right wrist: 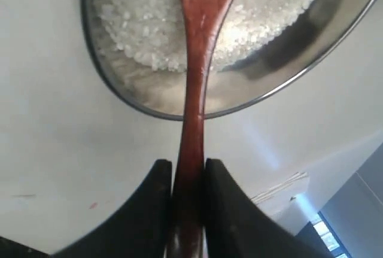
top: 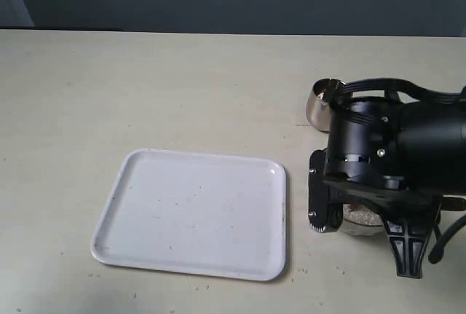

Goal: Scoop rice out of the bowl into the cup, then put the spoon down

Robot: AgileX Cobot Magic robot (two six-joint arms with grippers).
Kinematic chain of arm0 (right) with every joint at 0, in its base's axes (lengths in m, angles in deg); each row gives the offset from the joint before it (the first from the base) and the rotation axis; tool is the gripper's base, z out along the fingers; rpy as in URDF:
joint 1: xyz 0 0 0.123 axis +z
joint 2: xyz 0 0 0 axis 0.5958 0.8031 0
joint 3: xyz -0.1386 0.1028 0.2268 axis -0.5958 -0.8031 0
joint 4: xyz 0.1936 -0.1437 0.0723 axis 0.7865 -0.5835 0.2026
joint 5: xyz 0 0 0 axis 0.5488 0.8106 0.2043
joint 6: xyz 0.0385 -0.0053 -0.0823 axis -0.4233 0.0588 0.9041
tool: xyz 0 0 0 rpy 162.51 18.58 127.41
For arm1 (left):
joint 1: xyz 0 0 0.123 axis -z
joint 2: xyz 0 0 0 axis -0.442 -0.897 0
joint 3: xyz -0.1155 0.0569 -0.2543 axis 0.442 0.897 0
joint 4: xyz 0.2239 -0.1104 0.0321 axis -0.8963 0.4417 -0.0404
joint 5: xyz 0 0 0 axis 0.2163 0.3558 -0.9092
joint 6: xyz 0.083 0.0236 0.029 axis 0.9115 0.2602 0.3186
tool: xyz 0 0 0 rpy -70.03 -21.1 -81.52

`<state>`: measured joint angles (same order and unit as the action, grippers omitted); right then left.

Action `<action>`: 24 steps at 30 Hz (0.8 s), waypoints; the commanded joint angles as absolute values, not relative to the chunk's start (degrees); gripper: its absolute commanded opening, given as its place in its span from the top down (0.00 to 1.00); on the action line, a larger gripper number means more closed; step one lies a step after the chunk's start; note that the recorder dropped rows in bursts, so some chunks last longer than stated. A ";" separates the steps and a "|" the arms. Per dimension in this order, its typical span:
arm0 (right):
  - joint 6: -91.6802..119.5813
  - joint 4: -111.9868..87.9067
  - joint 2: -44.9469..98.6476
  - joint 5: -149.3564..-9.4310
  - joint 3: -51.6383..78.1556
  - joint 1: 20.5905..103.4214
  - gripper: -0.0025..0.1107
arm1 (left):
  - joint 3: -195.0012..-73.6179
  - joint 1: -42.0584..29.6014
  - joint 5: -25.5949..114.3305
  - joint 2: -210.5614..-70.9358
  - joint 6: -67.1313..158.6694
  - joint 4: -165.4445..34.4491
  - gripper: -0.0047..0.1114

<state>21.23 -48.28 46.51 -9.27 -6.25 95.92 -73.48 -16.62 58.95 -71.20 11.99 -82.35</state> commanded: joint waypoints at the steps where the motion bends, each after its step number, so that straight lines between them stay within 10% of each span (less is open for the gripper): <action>1: 20.23 -44.66 46.57 -9.43 -5.92 95.73 0.98 | -73.62 -16.22 58.32 -70.94 11.89 -82.68 0.96; 24: 14.71 -41.27 46.29 -9.43 -5.02 88.56 0.98 | -73.62 -16.22 58.32 -70.94 11.89 -82.68 0.96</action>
<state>15.92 -41.58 46.51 -9.52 -5.77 89.21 -73.48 -16.62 58.95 -71.20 11.99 -82.35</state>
